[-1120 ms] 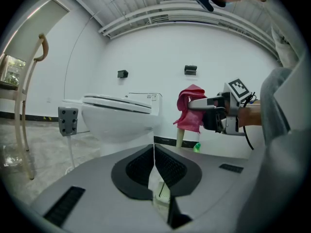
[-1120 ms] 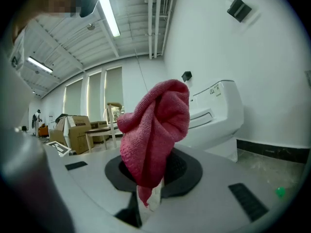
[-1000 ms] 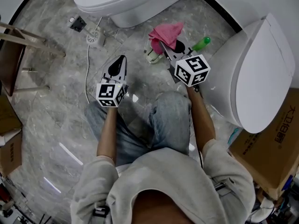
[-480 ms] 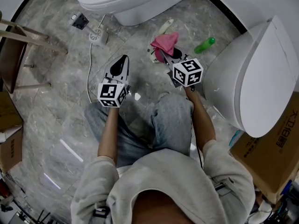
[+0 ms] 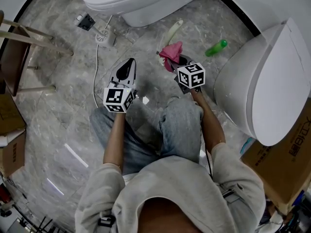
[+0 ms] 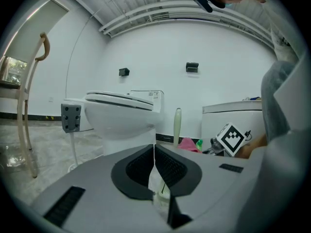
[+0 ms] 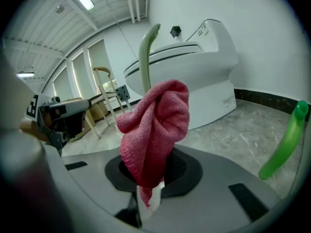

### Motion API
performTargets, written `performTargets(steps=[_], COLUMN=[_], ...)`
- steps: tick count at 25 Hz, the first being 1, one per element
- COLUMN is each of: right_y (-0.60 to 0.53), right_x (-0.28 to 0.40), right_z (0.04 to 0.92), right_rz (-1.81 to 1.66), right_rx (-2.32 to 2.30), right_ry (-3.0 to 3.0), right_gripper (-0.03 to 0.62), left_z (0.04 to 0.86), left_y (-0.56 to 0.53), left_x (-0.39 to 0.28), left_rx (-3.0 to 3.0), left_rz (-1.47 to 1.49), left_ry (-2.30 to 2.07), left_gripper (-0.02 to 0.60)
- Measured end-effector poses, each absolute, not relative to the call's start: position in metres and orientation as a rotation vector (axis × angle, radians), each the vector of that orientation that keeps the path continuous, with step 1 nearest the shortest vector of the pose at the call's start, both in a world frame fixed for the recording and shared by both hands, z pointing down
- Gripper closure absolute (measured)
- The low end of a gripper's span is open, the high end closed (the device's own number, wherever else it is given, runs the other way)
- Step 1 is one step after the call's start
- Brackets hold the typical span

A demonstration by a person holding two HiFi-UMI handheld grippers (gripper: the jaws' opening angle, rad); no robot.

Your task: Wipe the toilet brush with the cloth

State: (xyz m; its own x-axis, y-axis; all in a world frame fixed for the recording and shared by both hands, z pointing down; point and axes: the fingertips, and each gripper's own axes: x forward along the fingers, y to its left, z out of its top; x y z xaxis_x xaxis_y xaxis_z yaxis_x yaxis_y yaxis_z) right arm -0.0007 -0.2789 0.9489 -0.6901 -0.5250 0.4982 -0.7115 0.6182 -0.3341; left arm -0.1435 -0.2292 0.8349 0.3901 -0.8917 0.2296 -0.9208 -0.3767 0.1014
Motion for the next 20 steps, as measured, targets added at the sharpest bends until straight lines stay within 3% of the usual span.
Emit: performTargets(steps=[10, 20], right_y=[-0.265, -0.257], right_x=[0.01, 0.057], right_z=[0.995, 0.909], right_rz=[0.816, 0.663], right_rx=[0.977, 1.165], right_ry=[-2.375, -2.492], right_gripper=[0.522, 0.522], left_z=[0.833, 0.832], left_y=[-0.23, -0.227], left_x=[-0.146, -0.147], left_rx=[2.437, 2.441], left_rz=[0.197, 0.165], left_ry=[-1.619, -1.605], left_gripper=[0.557, 0.557])
